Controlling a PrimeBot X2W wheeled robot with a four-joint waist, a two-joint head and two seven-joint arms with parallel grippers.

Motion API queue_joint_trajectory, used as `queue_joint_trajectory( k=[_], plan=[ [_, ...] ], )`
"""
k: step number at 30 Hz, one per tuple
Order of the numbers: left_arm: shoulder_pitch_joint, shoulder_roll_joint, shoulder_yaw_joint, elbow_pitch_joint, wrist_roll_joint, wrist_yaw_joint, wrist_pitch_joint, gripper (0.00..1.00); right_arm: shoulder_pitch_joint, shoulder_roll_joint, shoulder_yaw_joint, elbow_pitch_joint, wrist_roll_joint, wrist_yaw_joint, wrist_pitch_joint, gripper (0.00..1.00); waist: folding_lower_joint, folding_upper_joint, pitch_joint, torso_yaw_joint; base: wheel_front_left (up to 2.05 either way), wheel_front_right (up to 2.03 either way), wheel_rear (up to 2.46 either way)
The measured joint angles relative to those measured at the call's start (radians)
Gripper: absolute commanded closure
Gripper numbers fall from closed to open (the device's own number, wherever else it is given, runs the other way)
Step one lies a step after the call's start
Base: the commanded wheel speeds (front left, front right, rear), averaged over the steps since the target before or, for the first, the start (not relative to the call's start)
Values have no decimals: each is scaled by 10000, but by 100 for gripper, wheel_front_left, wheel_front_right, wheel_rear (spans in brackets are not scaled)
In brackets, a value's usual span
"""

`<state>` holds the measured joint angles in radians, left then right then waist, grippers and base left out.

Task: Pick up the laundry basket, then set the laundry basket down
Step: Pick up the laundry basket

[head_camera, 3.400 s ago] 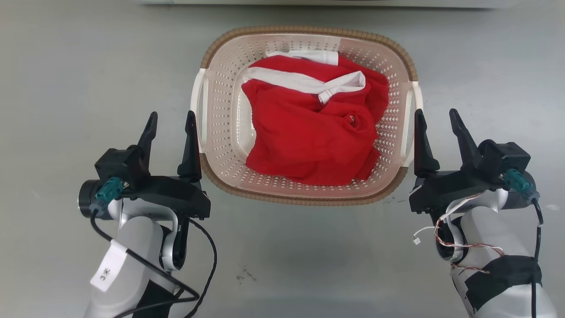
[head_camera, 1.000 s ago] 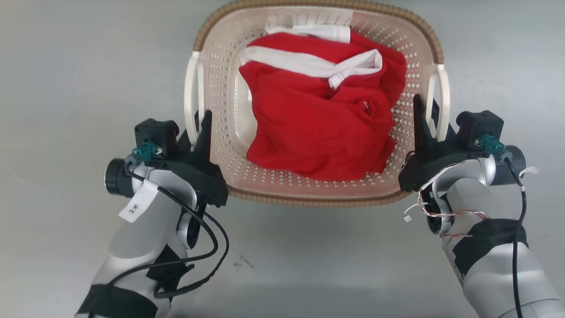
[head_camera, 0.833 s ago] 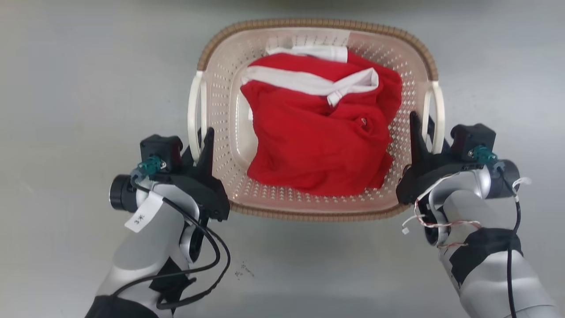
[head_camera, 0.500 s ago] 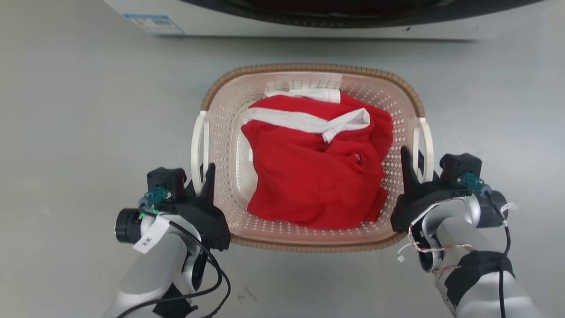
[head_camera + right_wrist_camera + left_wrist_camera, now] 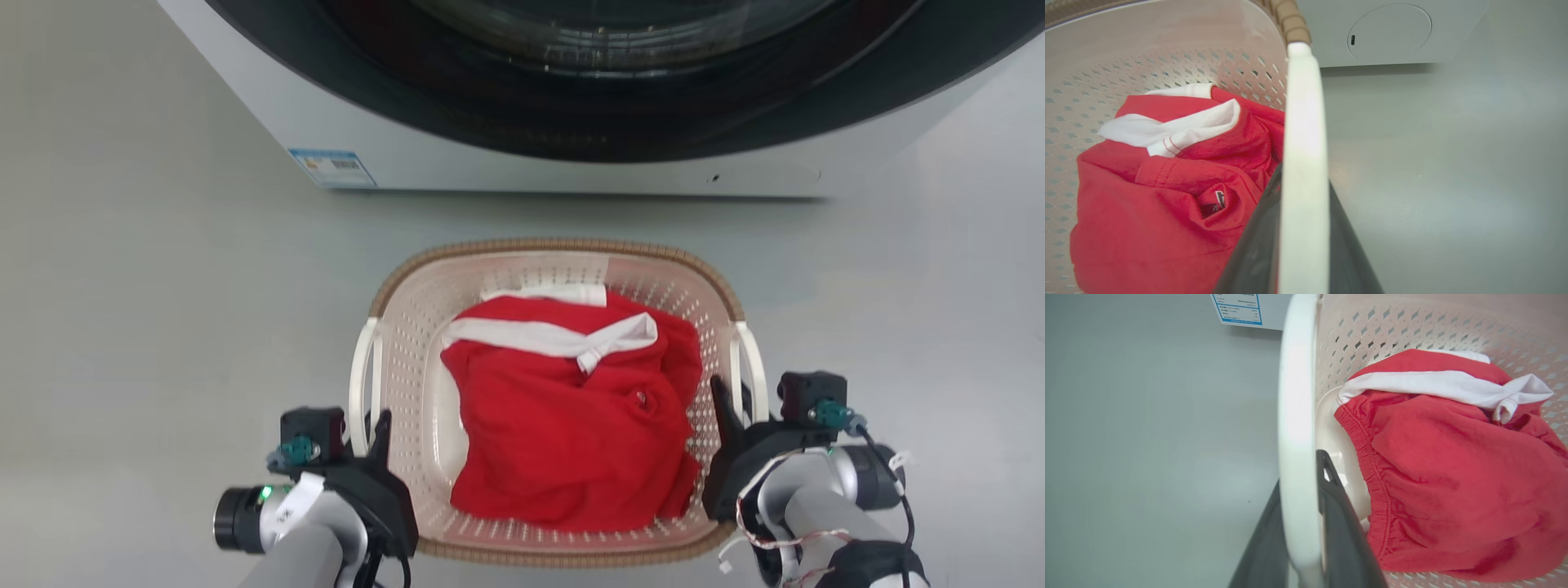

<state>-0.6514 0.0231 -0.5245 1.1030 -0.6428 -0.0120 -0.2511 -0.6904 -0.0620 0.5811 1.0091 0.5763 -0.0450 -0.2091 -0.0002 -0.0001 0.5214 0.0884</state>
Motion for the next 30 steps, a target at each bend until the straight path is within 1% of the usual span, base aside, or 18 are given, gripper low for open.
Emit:
queue_joint_trajectory(
  k=[4, 11, 14, 24, 30],
  plan=[
    [461, 8, -272, 190, -297, -48, 2, 100, 373, -8, 518, -17, 493, -92, 412, 100, 0, 0, -591, -41, 0, 0, 0],
    [1102, 42, -593, 389, -445, -69, 221, 100, 1028, -8, 1183, -36, 1187, -251, 1049, 100, -1, 0, -1477, -116, 0, 0, 0],
    [1433, 44, -654, 518, -531, -90, 307, 100, 1431, -6, 1503, -67, 1480, -272, 1352, 100, 1, 0, -1921, -154, 0, 0, 0],
    [2591, 81, -945, 922, -882, -245, 658, 100, 2532, -8, 2487, -336, 2541, -531, 2197, 100, 0, -1, -3393, -327, 0, 0, 0],
    [2925, 96, -1028, 1051, -947, -320, 844, 100, 2838, -23, 2872, -426, 3053, -698, 2615, 100, 0, 0, -4146, -466, 0, 0, 0]
  ],
)
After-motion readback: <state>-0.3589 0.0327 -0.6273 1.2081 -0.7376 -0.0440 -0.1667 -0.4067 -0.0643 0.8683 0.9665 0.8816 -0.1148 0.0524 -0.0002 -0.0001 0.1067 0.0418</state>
